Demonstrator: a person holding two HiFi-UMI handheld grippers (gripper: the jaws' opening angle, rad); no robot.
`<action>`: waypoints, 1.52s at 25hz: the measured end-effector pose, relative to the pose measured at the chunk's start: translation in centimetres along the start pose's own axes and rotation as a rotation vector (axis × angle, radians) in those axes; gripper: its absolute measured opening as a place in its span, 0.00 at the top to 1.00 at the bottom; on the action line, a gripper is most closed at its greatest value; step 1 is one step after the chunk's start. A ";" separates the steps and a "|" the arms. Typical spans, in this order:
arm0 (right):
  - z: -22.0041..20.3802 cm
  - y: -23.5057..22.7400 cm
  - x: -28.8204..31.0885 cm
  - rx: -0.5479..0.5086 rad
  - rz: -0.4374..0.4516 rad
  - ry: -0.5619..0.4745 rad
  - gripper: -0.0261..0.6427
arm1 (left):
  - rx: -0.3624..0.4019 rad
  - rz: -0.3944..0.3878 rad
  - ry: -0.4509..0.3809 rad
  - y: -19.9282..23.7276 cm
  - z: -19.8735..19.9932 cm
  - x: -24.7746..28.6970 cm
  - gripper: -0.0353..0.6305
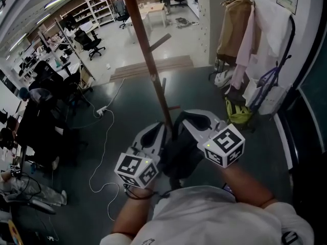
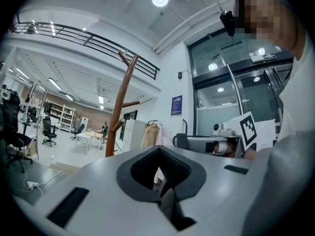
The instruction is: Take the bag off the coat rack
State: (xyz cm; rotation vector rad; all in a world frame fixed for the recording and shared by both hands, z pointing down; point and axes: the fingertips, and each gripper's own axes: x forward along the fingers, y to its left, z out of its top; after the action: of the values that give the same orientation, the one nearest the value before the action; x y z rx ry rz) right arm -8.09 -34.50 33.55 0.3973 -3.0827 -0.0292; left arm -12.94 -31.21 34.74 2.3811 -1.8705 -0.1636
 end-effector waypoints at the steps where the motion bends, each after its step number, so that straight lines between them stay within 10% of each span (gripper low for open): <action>1: -0.2 0.4 -0.4 0.002 0.003 0.001 0.93 | 0.001 0.005 0.003 -0.3 -0.3 -0.5 0.94; 38: -3.2 17.8 -2.8 0.037 -0.140 -0.027 0.93 | -0.014 -0.061 0.028 0.7 -2.2 -18.9 0.94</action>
State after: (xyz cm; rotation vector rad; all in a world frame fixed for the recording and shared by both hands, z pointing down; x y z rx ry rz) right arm -9.77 -16.59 37.08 0.6189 -3.0800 0.0182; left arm -17.76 -13.00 37.34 2.4201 -1.7800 -0.1470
